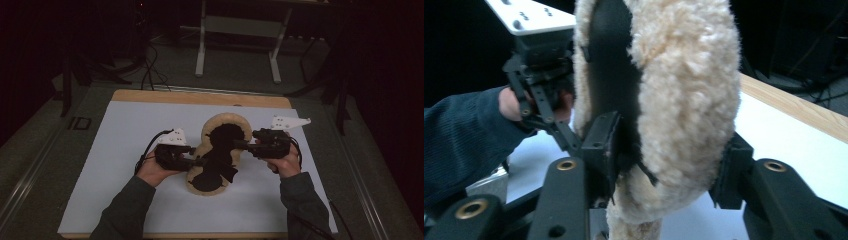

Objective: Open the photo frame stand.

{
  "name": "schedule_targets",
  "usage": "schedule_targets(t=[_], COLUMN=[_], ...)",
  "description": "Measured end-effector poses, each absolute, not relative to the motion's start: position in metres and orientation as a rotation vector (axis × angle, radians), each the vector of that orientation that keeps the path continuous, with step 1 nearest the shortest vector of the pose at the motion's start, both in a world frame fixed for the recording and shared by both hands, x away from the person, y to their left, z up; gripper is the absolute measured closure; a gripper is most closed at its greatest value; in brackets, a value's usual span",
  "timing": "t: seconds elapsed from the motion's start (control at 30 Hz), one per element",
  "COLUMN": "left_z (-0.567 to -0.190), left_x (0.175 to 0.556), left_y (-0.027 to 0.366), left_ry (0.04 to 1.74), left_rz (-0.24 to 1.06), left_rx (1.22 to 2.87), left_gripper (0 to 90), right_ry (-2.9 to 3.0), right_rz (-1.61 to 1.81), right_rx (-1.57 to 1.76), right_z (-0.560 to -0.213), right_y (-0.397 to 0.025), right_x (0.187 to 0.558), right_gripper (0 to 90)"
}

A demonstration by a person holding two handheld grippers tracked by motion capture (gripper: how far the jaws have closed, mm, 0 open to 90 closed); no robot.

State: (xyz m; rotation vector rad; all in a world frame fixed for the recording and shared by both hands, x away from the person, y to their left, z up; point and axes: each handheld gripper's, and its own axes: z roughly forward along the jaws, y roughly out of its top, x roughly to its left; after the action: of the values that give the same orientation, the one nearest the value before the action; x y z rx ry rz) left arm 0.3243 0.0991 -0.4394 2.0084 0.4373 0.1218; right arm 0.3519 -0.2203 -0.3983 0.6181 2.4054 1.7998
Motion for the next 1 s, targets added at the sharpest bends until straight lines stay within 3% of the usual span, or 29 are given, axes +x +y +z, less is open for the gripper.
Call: schedule_targets(t=[0.33, 1.0], left_z=[-0.437, -0.428], left_x=[0.322, 0.323], left_y=[0.088, 0.07], left_ry=[0.429, 0.458], left_rz=[0.097, 0.143], left_rx=[1.979, 2.004], left_gripper=[66.6, 67.8], right_ry=[2.374, 2.34], right_rz=[1.845, 1.87], right_rx=[0.721, 0.887], right_z=[-0.411, -0.435], right_y=[-0.236, -0.257], right_x=[0.354, 0.354], right_gripper=[43.0, 36.5])
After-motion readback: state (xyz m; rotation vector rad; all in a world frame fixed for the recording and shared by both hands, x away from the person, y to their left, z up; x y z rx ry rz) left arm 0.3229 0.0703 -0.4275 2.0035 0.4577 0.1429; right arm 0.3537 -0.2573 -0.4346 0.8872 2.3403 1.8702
